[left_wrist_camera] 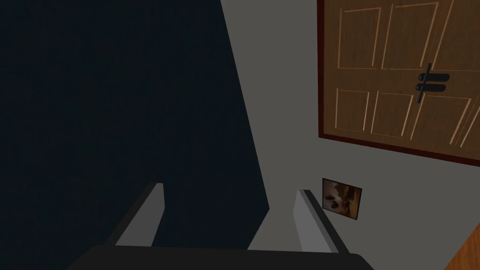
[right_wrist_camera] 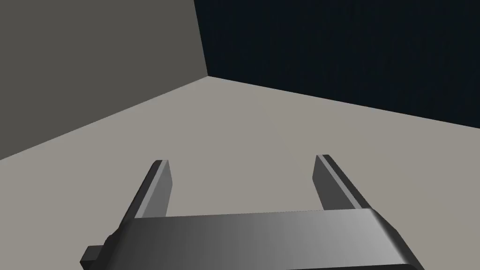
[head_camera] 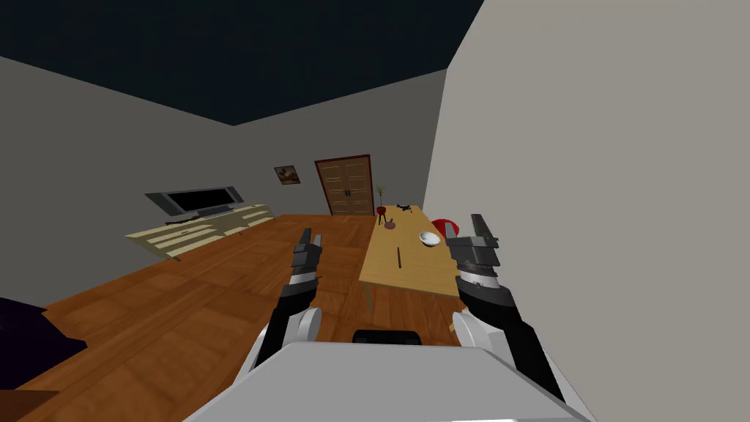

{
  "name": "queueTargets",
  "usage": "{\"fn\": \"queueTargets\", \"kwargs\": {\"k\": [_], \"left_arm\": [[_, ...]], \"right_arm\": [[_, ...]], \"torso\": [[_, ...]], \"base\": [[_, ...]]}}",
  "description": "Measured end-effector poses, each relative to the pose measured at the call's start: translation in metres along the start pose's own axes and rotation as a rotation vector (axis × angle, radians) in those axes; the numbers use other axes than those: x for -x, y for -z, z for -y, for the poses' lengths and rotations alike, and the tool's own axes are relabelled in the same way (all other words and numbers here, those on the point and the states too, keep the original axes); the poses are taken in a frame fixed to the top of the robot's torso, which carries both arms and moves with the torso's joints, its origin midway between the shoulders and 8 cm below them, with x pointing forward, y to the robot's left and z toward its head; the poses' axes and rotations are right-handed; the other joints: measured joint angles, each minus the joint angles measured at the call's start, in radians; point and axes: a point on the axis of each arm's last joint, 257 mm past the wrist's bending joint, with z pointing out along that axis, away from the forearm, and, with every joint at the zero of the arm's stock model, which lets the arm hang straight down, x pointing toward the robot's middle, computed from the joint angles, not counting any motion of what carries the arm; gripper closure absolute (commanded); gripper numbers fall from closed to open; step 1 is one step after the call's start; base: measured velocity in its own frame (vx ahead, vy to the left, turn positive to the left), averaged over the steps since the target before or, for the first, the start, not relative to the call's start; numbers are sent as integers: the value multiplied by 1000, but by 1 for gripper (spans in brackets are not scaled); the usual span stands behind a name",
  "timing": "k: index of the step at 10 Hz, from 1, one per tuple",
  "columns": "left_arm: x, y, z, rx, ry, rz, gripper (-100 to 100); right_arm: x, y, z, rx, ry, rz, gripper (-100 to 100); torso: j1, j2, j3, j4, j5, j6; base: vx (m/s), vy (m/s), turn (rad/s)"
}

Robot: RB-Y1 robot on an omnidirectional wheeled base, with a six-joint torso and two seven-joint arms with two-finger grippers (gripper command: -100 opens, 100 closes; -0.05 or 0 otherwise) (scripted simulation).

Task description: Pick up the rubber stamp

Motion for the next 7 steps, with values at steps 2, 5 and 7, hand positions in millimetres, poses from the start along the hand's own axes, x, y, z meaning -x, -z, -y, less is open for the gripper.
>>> {"fn": "queueTargets", "kwargs": {"k": [2,5,7], "left_arm": [[0,0,0,0,0,0,0],[0,0,0,0,0,0,0],[0,0,0,0,0,0,0]], "right_arm": [[-8,3,7,-21,42,-51,-100],[-22,11,31,-75,161,-161,-100],[-38,24,54,-120,269,-250,-100]], "torso": [[0,1,0,0,0,0],[1,2,1,0,0,0],[1,2,1,0,0,0]], "base": [[-18,14,55],[-26,19,101],[-23,17,110]]}}
